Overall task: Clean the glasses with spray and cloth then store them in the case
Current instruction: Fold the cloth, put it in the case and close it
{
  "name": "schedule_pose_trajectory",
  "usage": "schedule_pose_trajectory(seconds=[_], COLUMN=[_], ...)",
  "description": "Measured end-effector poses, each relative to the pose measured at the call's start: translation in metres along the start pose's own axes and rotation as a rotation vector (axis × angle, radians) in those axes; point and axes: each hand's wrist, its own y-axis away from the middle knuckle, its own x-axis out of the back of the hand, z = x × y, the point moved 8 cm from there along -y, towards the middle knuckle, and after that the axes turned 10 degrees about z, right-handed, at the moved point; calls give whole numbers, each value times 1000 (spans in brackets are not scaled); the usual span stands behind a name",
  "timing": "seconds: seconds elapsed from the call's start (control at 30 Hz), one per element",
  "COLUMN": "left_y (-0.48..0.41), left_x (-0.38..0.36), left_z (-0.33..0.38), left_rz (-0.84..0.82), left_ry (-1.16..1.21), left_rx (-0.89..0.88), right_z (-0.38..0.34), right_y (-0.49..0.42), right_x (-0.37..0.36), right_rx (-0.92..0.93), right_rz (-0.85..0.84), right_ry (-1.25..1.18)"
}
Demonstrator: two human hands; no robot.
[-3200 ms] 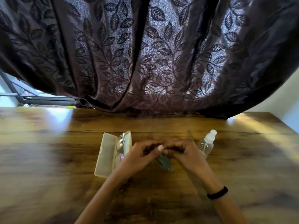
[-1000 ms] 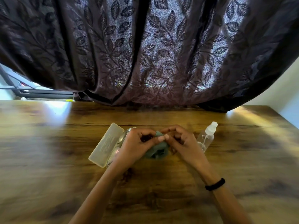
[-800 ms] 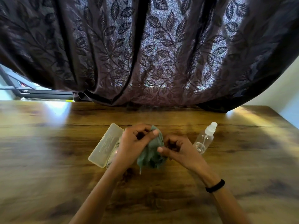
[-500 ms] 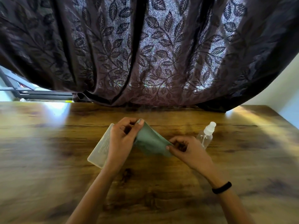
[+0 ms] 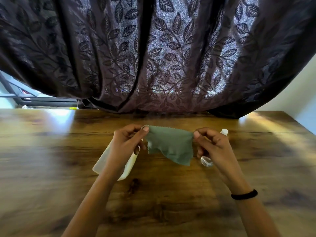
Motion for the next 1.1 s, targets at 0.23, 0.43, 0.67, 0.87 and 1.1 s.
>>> schedule_pose_trajectory(seconds=[0.23, 0.43, 0.67, 0.87, 1.1], left_y=[2, 2, 43, 50, 42], left_x=[-15, -12, -32, -34, -32], left_z=[-23, -22, -54, -65, -69], left_rz=[-88, -321, -918, -988, -861], left_ry=[135, -351, -724, -805, -810], left_rx=[106, -3, 173, 230, 191], right_z=[17, 25, 58, 68, 71], right_y=[-11, 2, 43, 58, 59], right_x=[-9, 2, 2, 6, 4], right_rx=[-162, -39, -28, -43, -39], right_rz=[-2, -51, -256, -313, -333], right_ry=[-203, 14, 412, 571, 619])
